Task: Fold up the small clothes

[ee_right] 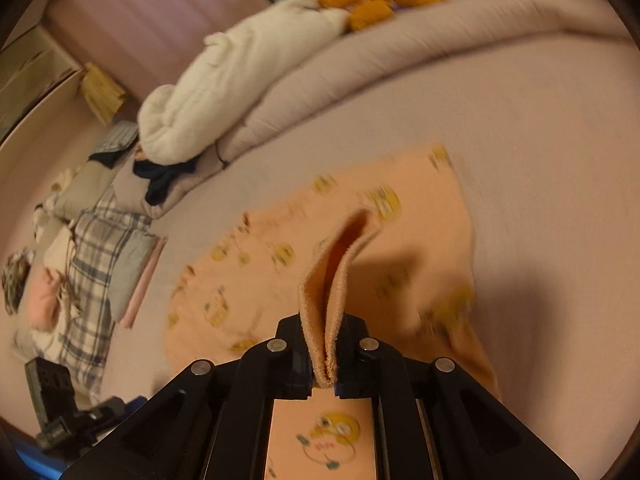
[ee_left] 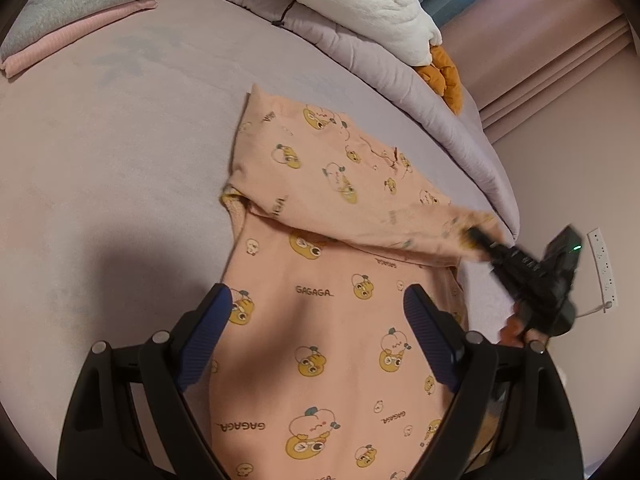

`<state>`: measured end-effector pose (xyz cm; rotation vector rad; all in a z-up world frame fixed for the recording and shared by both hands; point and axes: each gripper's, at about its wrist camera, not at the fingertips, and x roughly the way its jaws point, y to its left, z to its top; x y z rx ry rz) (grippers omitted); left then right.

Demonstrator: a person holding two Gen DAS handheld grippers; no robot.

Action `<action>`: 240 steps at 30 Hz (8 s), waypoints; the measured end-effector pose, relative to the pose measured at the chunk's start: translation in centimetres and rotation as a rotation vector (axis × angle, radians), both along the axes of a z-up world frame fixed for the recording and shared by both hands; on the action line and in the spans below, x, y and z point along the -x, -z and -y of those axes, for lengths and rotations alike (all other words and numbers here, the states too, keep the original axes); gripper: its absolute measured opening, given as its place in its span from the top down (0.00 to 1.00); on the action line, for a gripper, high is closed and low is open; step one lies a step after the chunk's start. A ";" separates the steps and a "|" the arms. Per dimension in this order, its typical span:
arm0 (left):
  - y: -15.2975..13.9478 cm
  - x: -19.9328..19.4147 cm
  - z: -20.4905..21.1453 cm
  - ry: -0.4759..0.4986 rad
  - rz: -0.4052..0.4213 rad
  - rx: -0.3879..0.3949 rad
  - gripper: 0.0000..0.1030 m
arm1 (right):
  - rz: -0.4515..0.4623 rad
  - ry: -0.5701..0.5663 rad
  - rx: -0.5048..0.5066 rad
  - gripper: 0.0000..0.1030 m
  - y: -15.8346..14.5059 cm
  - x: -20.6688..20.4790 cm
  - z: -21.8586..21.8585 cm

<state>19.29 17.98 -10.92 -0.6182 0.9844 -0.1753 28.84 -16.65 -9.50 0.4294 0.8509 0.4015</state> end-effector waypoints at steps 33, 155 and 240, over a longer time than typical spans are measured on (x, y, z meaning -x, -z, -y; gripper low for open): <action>4.6 -13.3 1.8 0.105 -0.083 -0.211 0.89 | -0.069 -0.063 0.301 0.91 4.3 -3.5 0.0; 5.4 -13.1 -5.2 0.195 -0.041 0.547 0.83 | -0.237 -0.266 -0.272 0.74 4.1 -6.6 4.9; 1.8 -3.8 0.1 0.229 0.057 0.039 0.51 | 0.016 -0.111 0.326 0.75 4.0 5.9 4.1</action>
